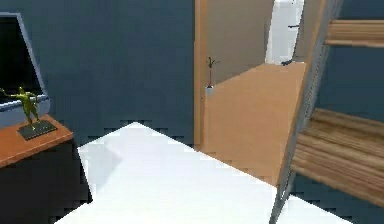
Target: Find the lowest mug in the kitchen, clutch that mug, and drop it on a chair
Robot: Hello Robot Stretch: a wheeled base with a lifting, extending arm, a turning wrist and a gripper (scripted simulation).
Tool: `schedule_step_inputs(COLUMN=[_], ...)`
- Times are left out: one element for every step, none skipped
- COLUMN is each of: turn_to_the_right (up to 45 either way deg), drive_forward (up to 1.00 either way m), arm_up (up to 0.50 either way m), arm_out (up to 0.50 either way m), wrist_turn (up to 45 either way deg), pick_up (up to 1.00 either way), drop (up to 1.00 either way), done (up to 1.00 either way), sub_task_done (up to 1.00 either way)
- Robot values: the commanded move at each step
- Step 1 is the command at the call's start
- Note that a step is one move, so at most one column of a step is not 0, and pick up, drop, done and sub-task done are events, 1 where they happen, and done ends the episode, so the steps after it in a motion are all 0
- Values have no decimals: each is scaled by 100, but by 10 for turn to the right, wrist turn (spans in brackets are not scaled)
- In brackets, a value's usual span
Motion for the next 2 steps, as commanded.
schedule_step_inputs(turn_to_the_right=[-60, 0], drive_forward=[0, 60], arm_up=[0, 0], arm_out=[0, 0], wrist_turn=[0, 0], pick_up=[0, 0], drop=[0, 0], done=[0, 0], sub_task_done=[0, 0])
